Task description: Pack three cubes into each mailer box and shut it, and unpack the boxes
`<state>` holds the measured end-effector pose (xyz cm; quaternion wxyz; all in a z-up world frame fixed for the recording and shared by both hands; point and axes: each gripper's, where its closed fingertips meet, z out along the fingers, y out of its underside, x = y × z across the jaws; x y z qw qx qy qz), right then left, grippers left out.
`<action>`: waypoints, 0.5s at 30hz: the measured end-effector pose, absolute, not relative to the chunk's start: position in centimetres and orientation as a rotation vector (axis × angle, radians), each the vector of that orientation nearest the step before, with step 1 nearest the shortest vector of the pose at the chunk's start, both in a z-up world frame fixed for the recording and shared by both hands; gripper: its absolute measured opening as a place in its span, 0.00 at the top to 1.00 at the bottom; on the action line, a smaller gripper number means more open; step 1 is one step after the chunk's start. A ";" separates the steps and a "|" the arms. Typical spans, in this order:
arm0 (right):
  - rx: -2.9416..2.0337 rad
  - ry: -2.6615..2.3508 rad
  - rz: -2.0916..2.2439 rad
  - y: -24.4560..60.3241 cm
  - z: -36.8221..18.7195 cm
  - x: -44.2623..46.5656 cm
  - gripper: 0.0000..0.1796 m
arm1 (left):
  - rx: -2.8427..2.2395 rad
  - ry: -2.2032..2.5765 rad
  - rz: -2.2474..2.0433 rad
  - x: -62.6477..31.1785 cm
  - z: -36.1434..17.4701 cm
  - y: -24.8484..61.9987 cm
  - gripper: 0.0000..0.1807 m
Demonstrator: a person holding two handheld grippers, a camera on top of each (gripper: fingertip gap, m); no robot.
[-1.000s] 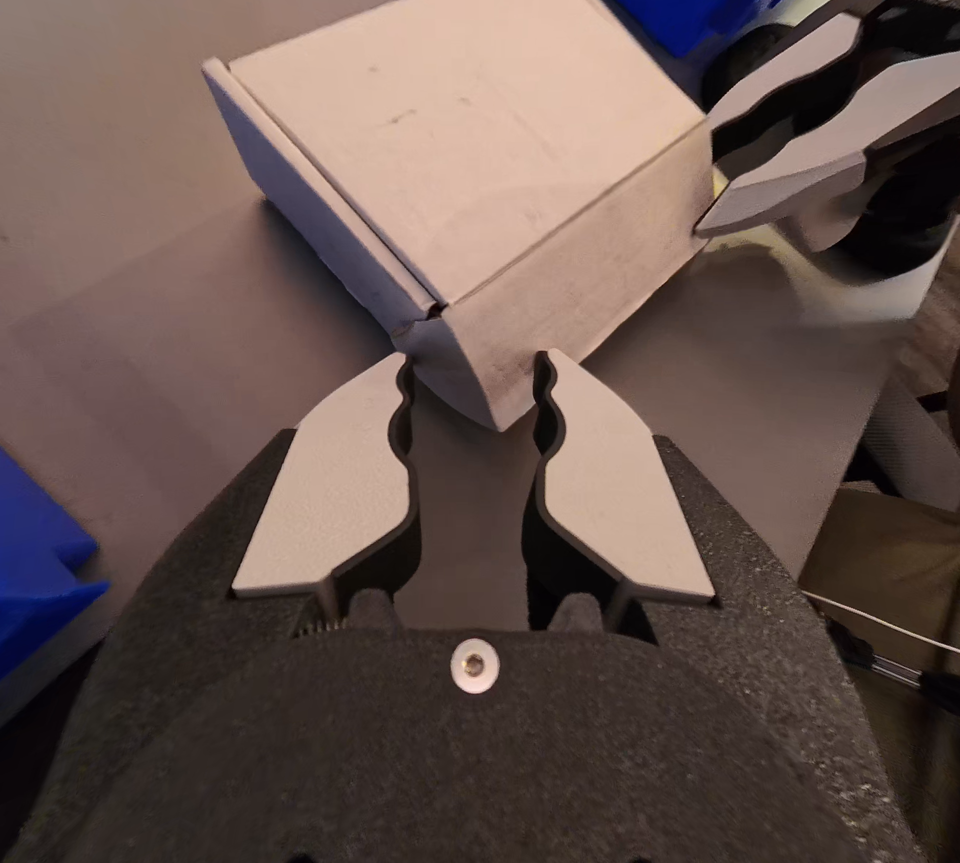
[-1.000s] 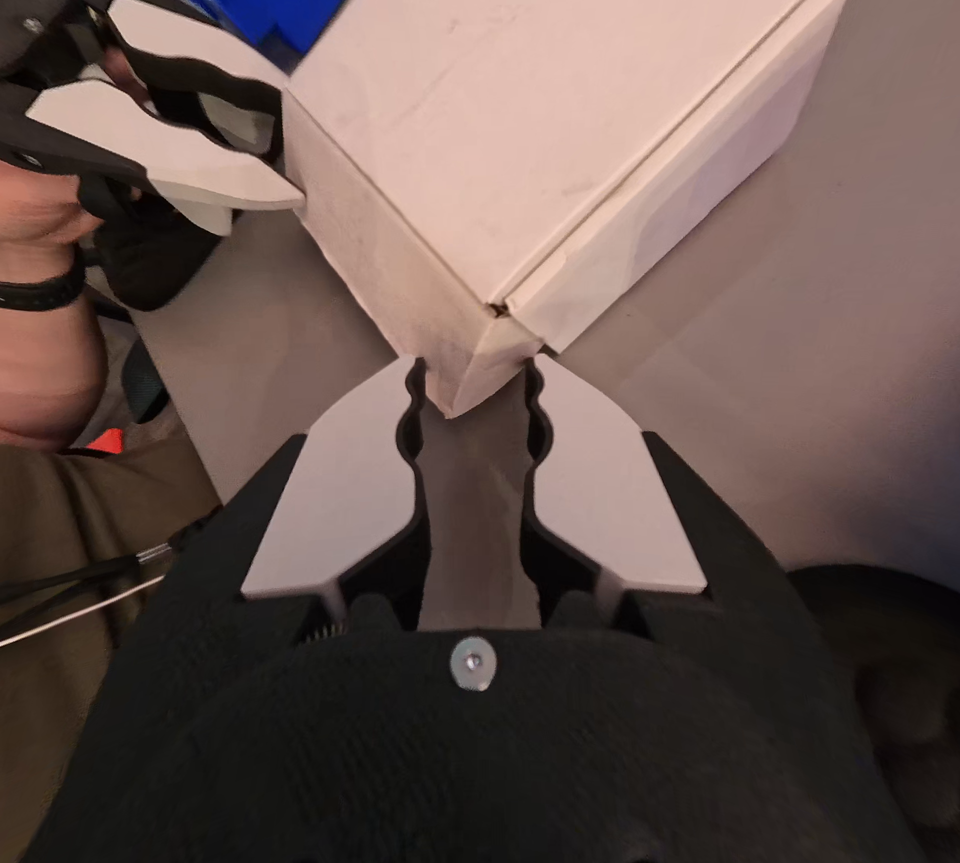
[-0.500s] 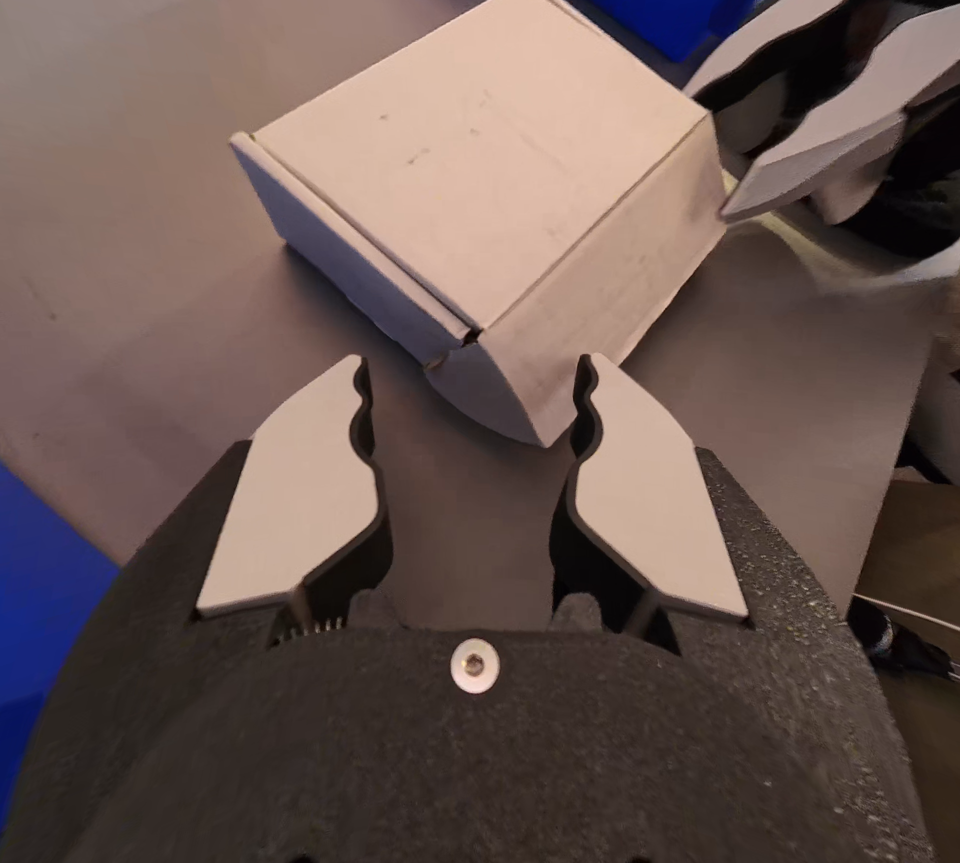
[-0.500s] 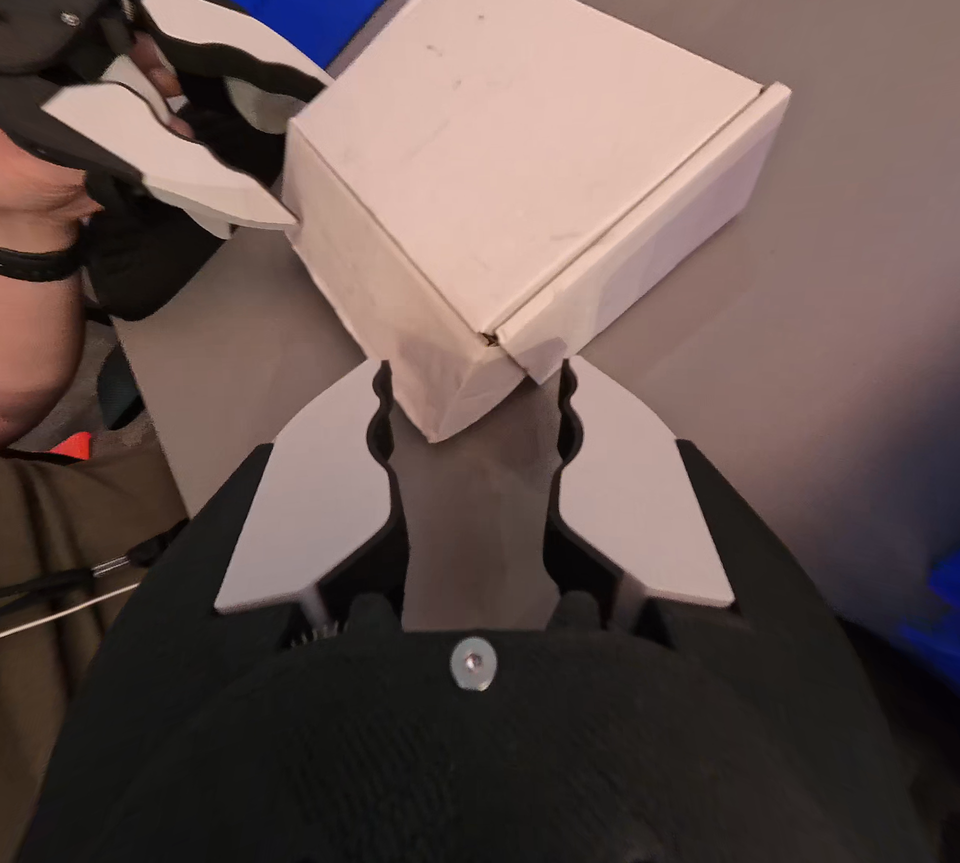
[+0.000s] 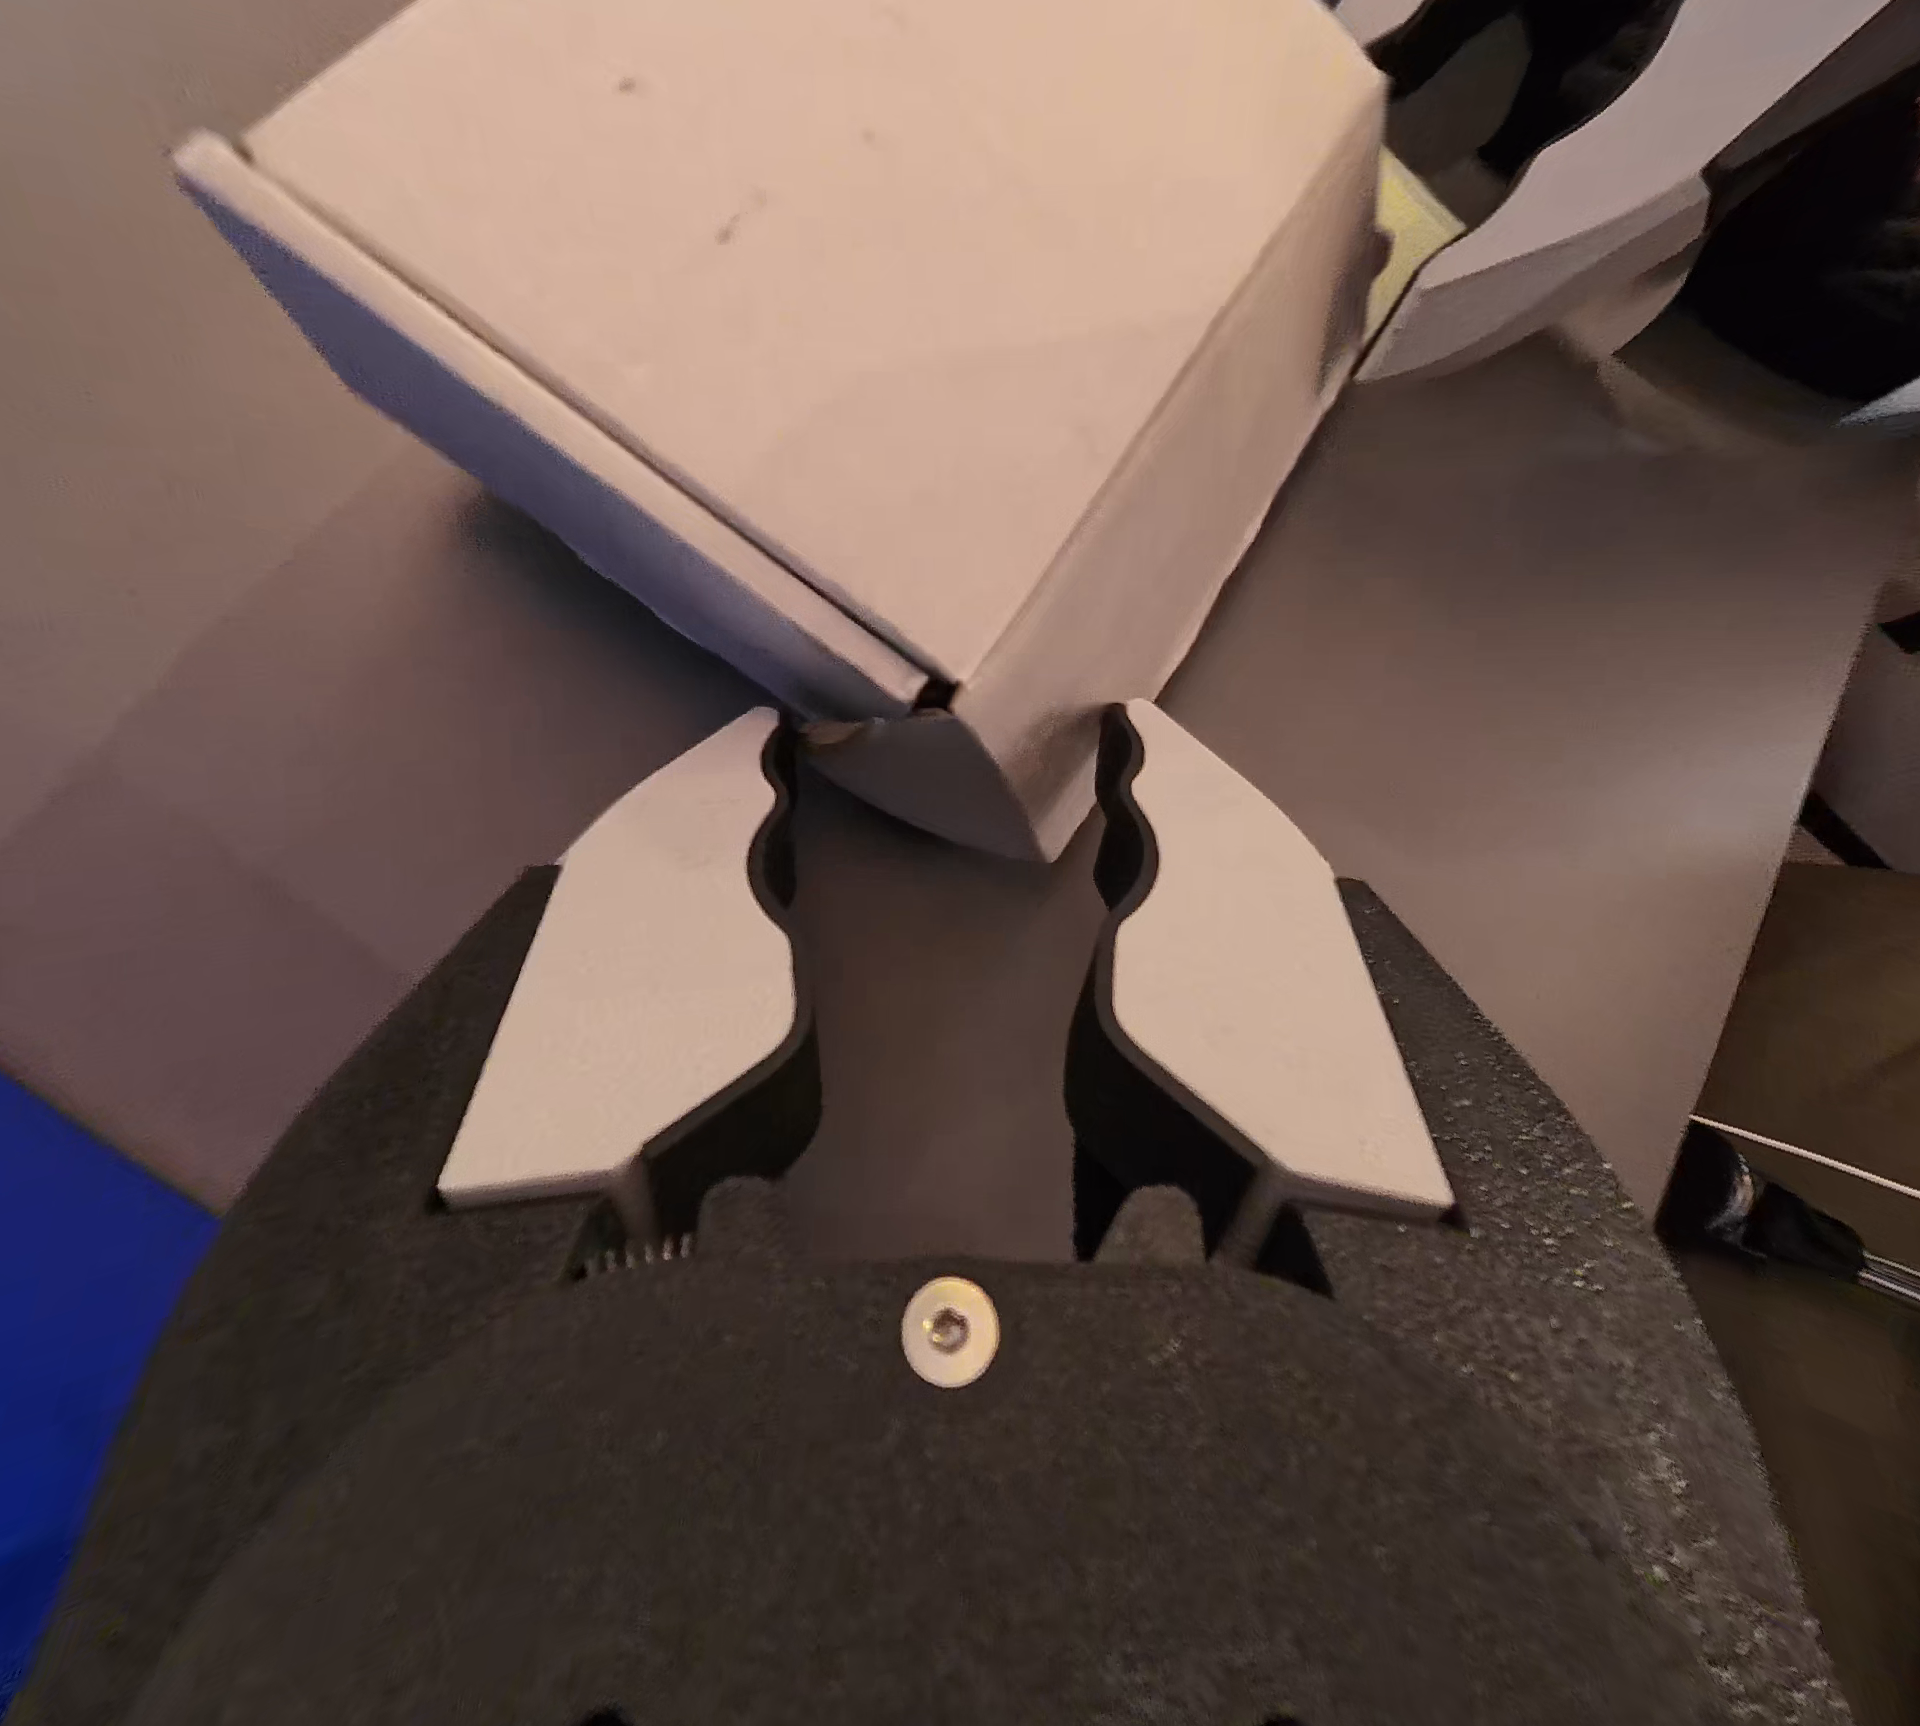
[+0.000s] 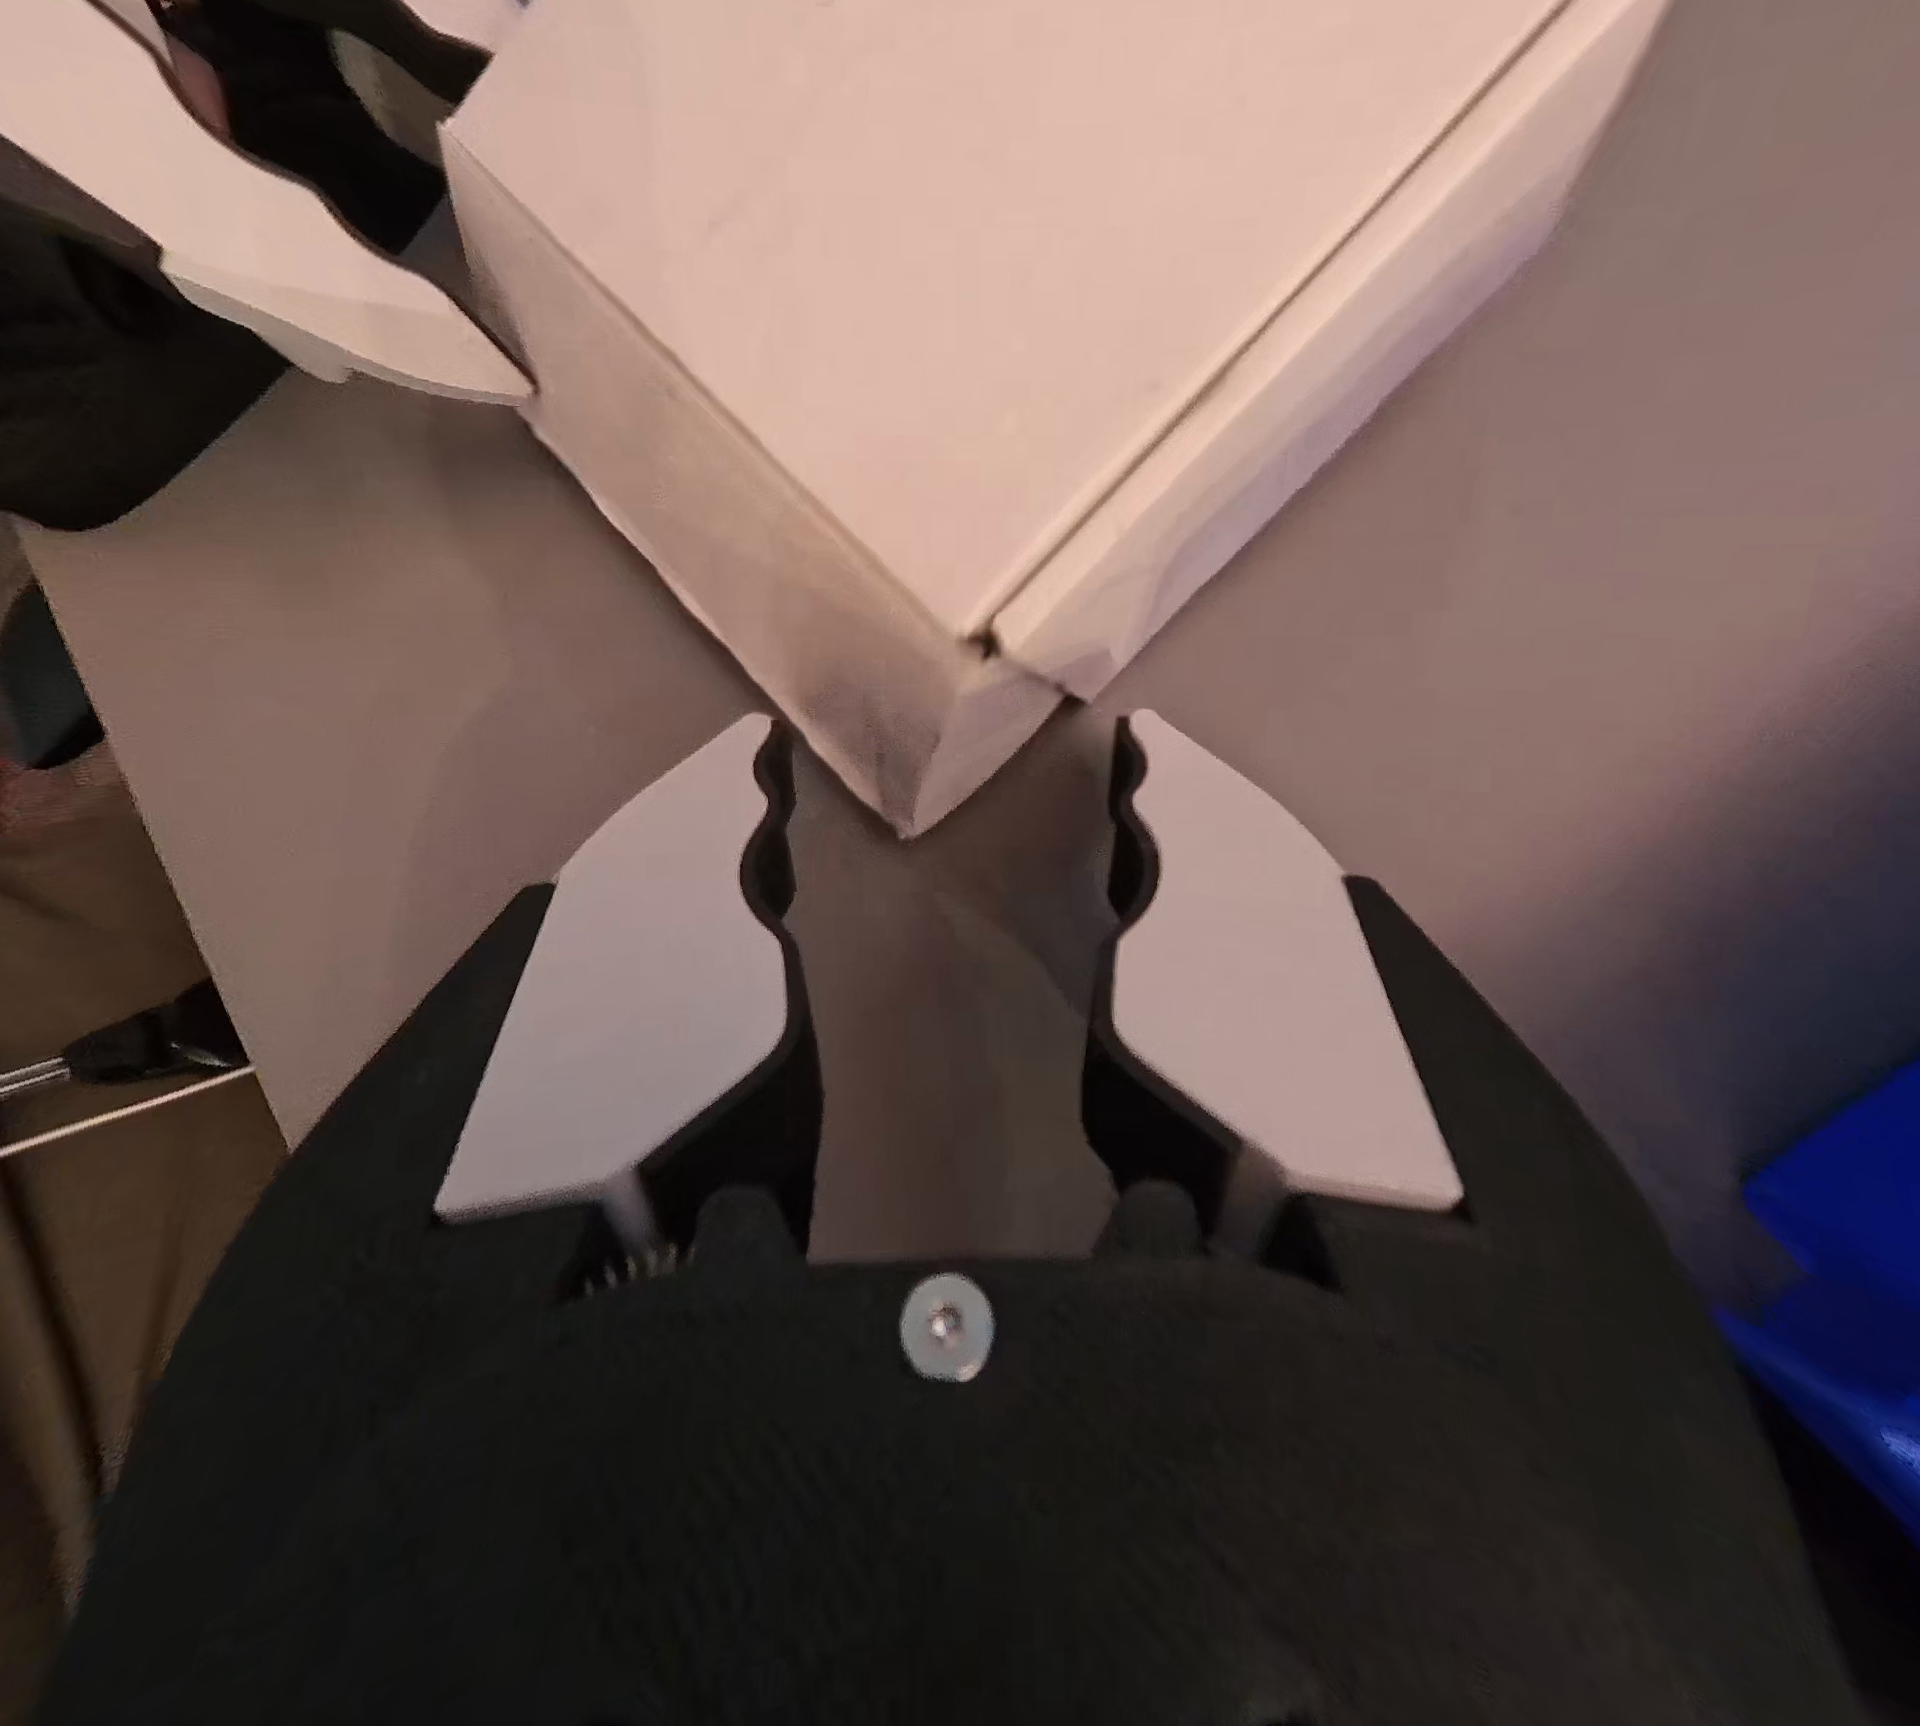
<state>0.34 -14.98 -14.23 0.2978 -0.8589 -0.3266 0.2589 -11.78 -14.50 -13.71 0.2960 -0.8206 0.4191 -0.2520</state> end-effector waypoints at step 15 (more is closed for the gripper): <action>-2.155 -0.636 0.830 -20.6 -12.1 -1.1 0.63 | -1.983 1.265 -0.666 -9.0 -12.1 -20.0 0.77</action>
